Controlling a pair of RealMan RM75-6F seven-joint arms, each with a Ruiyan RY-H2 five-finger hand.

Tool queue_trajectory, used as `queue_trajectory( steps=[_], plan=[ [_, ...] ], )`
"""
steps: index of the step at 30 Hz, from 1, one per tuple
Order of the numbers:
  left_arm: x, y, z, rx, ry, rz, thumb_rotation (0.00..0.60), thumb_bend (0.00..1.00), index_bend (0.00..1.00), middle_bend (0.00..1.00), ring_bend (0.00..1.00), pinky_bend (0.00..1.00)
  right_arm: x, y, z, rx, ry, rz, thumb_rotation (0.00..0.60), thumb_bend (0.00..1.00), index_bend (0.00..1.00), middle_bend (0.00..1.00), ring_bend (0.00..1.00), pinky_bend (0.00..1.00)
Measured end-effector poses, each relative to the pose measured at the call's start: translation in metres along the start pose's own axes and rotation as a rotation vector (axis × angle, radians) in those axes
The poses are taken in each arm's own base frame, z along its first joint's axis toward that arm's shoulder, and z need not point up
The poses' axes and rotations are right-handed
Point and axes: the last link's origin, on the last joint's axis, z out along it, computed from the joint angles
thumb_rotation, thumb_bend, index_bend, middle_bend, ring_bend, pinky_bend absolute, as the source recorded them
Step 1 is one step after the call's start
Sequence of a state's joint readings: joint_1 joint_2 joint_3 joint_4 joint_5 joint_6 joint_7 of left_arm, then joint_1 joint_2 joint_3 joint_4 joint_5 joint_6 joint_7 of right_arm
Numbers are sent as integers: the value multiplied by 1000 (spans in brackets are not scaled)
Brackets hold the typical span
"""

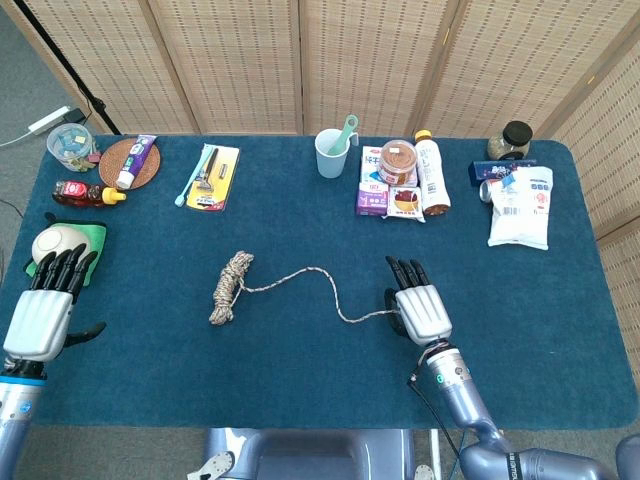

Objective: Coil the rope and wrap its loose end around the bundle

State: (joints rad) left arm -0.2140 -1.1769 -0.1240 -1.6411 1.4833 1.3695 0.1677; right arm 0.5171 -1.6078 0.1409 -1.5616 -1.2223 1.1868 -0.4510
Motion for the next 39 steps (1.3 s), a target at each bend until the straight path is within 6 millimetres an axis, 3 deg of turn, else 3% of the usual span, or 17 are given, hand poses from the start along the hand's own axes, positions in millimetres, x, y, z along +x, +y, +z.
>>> queue_trajectory(
  steps=[7, 14, 22, 31, 39],
  plan=[
    [-8, 31, 42, -97, -38, 10, 600, 0, 0, 0, 0, 0, 10, 5, -6, -5, 18, 0, 600, 491, 580, 0, 0, 0],
    [-28, 69, 69, -124, -85, -63, 600, 0, 0, 0, 0, 0, 9, 6, -6, -13, 14, 6, 600, 491, 586, 0, 0, 0],
    [-51, 137, 95, -197, -172, -132, 600, 0, 0, 0, 0, 0, 8, 7, -5, -27, 15, 13, 600, 491, 589, 0, 0, 0],
    [-71, 185, 103, -235, -232, -176, 600, 0, 0, 0, 0, 0, 9, 11, -4, -47, 16, 21, 600, 491, 590, 0, 0, 0],
    [-92, 204, 105, -193, -231, -178, 600, 0, 0, 0, 0, 0, 11, 15, -3, -62, 17, 23, 600, 491, 591, 0, 0, 0]
  ],
)
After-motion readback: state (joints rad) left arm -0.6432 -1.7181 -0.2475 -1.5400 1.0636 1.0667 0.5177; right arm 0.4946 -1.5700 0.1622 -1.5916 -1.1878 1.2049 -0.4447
